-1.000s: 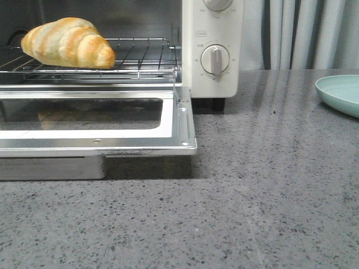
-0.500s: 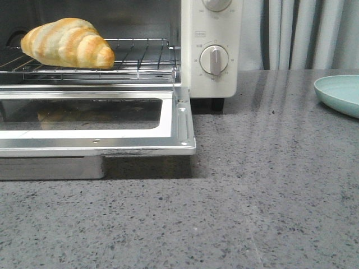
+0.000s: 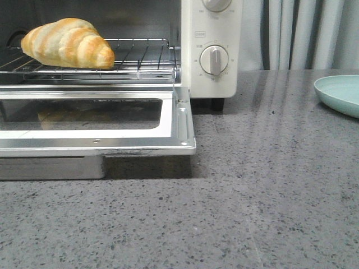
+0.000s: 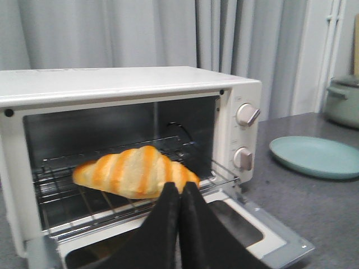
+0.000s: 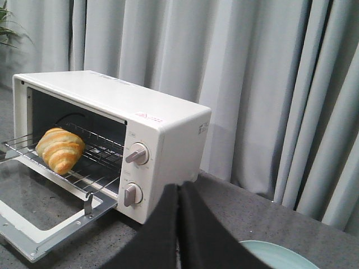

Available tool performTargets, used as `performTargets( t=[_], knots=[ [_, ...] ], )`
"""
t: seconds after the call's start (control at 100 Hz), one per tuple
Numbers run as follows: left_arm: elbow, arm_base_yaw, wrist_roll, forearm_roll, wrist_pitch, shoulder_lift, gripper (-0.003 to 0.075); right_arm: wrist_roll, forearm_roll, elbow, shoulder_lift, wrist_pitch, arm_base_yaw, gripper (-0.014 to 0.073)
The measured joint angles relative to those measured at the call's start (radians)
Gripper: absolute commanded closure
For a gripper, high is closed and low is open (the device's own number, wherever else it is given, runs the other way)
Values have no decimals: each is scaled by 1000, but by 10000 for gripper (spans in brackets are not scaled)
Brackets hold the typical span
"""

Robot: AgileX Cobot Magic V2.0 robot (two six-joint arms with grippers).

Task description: Put bread in oven

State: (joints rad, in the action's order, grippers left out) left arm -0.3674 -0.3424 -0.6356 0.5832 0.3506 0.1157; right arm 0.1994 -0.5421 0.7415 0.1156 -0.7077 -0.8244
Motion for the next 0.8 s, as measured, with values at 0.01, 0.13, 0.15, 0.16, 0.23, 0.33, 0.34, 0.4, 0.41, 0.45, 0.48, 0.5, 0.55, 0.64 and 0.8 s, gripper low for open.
performTargets(
  t=[0.01,0.13,0.15,0.16,0.23,0.33,0.34,0.4,0.41,0.45,0.48,0.5,0.55,0.64,0.8],
  knots=[
    [3,0,-2,-12,-7,0,741,0,0,0,0,0,0,662],
    [92,28,-9,-97,-129,0,741,0,0,0,0,0,0,662],
    [116,35,-6,-114,-159,0,741,0,0,0,0,0,0,662],
    [132,37,-3,-120,-170,0,741,0,0,0,0,0,0,662],
    [220,59,51,-197,-281,0,741,0,0,0,0,0,0,662],
    [333,100,182,-311,-393,-2,741,0,0,0,0,0,0,662],
    [340,103,190,-321,-401,-5,741,0,0,0,0,0,0,662],
    [369,132,260,-347,-386,-21,741,0,0,0,0,0,0,662],
    [369,135,267,-352,-375,-25,741,0,0,0,0,0,0,662],
    [369,156,293,-367,-361,-41,741,0,0,0,0,0,0,662],
    [369,169,307,-377,-327,-57,741,0,0,0,0,0,0,662],
    [369,180,319,-381,-299,-62,741,0,0,0,0,0,0,662],
    [369,203,339,-388,-237,-79,741,0,0,0,0,0,0,662],
    [369,240,373,-394,-110,-104,741,0,0,-1,0,0,0,662],
    [369,261,404,-394,-8,-119,741,0,0,-1,0,2,0,662]
  ],
)
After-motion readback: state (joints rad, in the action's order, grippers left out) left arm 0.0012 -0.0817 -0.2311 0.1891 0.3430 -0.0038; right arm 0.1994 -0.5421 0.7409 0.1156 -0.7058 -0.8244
